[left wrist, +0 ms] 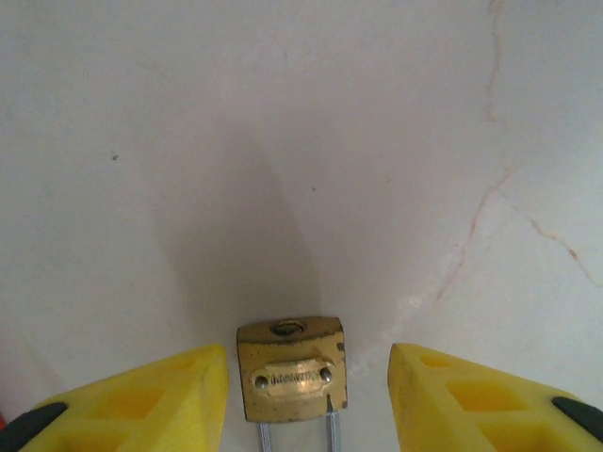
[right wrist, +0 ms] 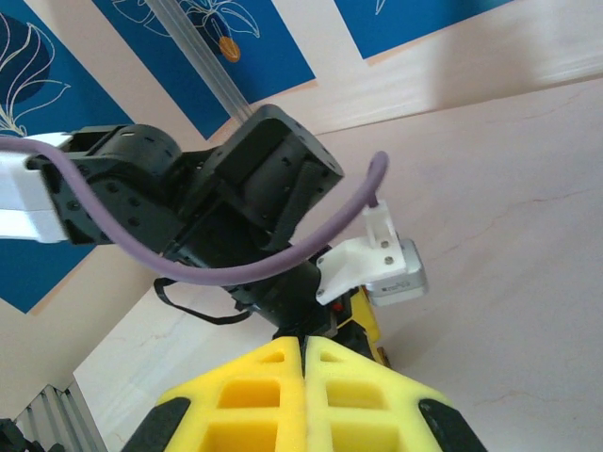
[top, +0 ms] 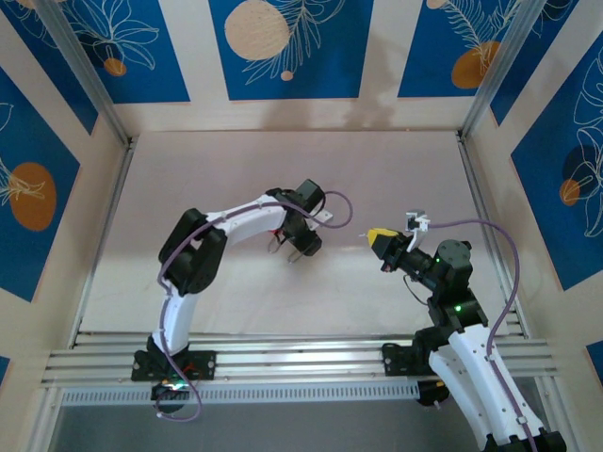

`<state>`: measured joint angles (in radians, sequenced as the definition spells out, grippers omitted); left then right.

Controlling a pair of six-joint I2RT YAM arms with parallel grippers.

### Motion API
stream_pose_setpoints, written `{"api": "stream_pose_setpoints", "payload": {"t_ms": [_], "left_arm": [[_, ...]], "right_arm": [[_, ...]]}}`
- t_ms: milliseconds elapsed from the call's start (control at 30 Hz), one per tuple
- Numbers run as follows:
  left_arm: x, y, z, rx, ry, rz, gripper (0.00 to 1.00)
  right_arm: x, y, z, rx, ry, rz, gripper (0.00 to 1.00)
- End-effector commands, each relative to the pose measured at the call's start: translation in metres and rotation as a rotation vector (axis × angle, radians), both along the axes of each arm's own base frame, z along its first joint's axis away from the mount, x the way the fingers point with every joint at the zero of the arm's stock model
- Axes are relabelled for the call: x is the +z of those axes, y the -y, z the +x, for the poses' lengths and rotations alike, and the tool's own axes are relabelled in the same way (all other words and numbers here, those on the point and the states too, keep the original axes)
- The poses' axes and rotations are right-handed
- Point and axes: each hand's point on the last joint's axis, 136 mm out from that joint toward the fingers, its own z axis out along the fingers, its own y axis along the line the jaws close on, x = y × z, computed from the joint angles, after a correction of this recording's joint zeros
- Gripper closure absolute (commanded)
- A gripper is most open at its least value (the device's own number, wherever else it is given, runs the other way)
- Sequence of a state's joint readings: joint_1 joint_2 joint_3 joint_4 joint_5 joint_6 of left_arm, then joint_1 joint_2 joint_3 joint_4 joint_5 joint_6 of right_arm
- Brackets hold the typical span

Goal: Unlock with the key

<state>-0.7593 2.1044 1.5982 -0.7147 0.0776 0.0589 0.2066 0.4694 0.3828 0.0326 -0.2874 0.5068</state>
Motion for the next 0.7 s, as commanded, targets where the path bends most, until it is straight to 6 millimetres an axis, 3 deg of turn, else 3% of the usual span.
{"api": "stream_pose_setpoints", "payload": {"t_ms": [0,233,667], "left_arm": [[-0.012,-0.017,-0.015,0.005,-0.113,0.090,0.52],[-0.011,-0.023,-0.016,0.000,-0.140,0.139,0.51],[-0.035,-0.032,-0.018,-0.035,-0.225,0.231,0.58]], "right_arm": [[-0.001,0.002,0.001,-0.010,-0.002,0.004,1.00],[0.000,0.001,0.001,-0.007,0.005,0.006,1.00],[-0.001,0.002,-0.002,-0.007,0.009,0.009,1.00]]}}
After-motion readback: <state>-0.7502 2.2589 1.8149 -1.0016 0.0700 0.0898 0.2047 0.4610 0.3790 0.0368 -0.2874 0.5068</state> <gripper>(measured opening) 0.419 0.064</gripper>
